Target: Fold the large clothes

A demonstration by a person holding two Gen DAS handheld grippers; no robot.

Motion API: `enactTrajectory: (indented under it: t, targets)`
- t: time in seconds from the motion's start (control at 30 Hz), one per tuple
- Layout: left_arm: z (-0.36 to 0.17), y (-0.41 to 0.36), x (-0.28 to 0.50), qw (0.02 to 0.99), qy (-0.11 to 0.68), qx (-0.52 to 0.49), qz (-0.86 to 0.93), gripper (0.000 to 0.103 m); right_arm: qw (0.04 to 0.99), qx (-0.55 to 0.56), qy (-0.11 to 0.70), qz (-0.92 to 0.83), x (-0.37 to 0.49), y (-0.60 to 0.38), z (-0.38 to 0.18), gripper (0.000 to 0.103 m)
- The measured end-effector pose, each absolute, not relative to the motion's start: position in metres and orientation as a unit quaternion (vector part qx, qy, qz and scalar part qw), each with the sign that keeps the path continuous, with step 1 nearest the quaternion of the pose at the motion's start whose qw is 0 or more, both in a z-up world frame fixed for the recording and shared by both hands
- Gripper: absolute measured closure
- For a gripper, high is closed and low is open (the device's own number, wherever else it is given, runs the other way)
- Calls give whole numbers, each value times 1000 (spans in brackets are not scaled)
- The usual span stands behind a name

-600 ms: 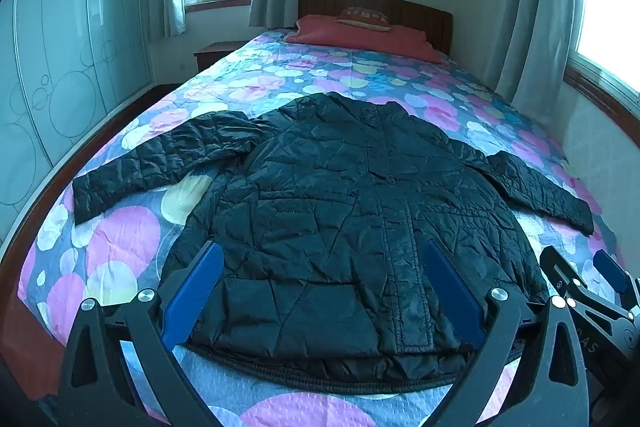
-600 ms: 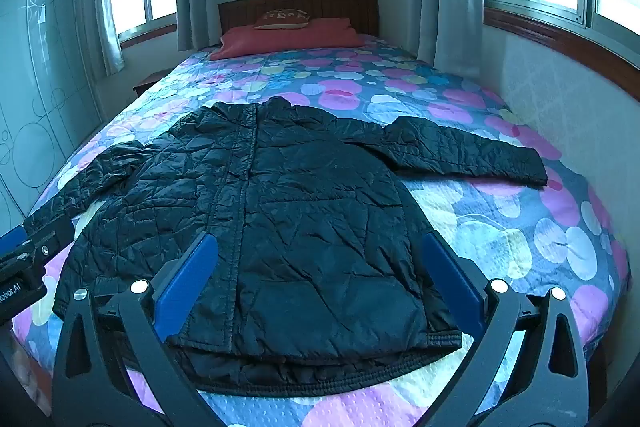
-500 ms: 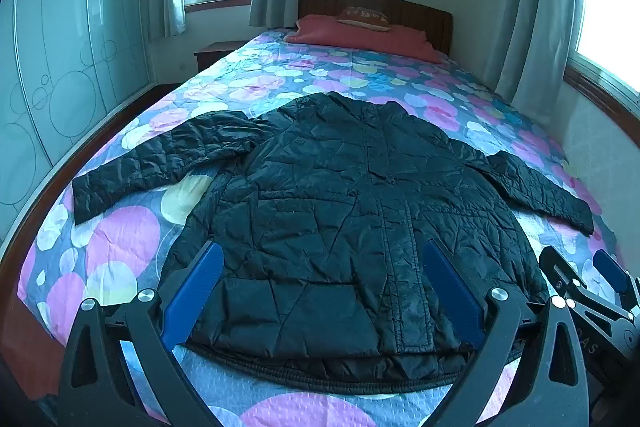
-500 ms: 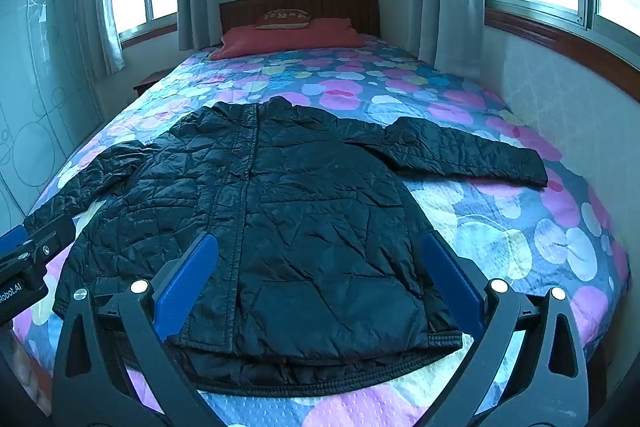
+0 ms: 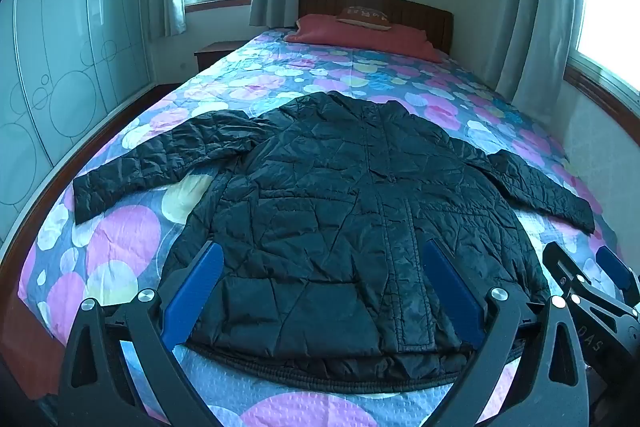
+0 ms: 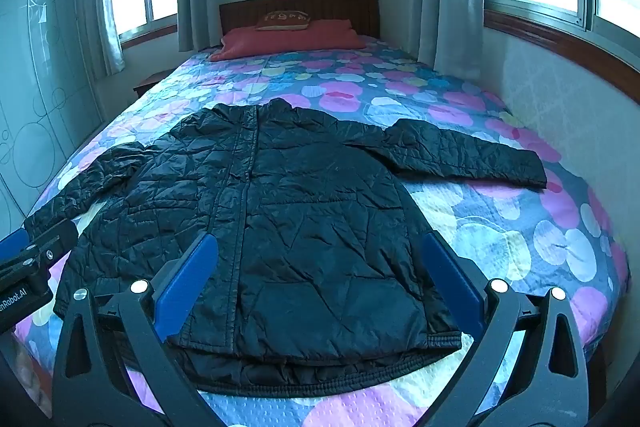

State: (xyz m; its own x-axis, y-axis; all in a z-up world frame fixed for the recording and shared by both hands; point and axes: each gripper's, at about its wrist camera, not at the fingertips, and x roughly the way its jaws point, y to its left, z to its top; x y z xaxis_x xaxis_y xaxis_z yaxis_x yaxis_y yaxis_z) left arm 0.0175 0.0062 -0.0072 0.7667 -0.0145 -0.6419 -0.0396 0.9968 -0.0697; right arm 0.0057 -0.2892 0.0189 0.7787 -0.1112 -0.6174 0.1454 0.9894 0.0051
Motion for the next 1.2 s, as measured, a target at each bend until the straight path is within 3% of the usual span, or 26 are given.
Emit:
enactTrajectory:
  t: [1.2]
  targets:
    - [-32,18,23,930,362,-63,18,4,940,34,334,-59,23,-288,9,2]
